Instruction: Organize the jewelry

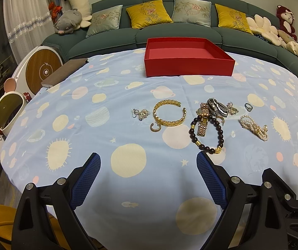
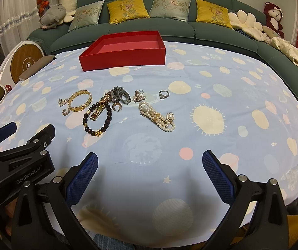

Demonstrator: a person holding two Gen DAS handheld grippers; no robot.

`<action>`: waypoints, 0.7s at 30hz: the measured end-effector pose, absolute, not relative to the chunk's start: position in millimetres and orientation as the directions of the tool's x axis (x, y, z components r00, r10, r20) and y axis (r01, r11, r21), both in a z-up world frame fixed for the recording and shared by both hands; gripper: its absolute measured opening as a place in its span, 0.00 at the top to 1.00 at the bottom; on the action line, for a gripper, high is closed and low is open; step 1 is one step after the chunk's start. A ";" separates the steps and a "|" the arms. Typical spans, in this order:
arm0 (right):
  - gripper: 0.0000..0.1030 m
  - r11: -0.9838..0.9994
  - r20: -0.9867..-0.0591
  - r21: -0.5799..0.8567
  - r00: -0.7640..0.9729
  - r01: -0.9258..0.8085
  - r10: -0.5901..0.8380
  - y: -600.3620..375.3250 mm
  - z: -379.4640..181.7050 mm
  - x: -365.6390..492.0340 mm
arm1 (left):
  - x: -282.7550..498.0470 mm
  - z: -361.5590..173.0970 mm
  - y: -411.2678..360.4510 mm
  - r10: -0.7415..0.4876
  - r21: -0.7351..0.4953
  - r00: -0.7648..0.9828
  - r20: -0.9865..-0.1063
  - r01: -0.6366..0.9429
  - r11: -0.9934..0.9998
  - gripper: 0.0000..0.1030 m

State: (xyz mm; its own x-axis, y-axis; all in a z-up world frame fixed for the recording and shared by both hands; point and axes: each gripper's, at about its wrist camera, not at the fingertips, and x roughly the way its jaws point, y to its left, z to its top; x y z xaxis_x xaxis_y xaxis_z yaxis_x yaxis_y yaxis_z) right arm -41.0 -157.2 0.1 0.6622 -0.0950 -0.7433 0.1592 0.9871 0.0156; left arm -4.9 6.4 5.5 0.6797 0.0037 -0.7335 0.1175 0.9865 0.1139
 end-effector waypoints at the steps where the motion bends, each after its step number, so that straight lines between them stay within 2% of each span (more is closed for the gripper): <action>1: 0.05 0.987 -0.743 0.016 0.662 0.159 -0.095 -157.4 0.0 -41.3 | -4.8 5.6 6.6 0.004 0.114 0.679 -0.734 0.117 0.987 0.13; 21: 0.05 0.987 -0.743 0.019 0.662 0.158 -0.092 -155.0 0.0 -40.2 | -4.8 5.9 7.4 0.004 0.114 0.680 -0.733 0.117 0.987 0.13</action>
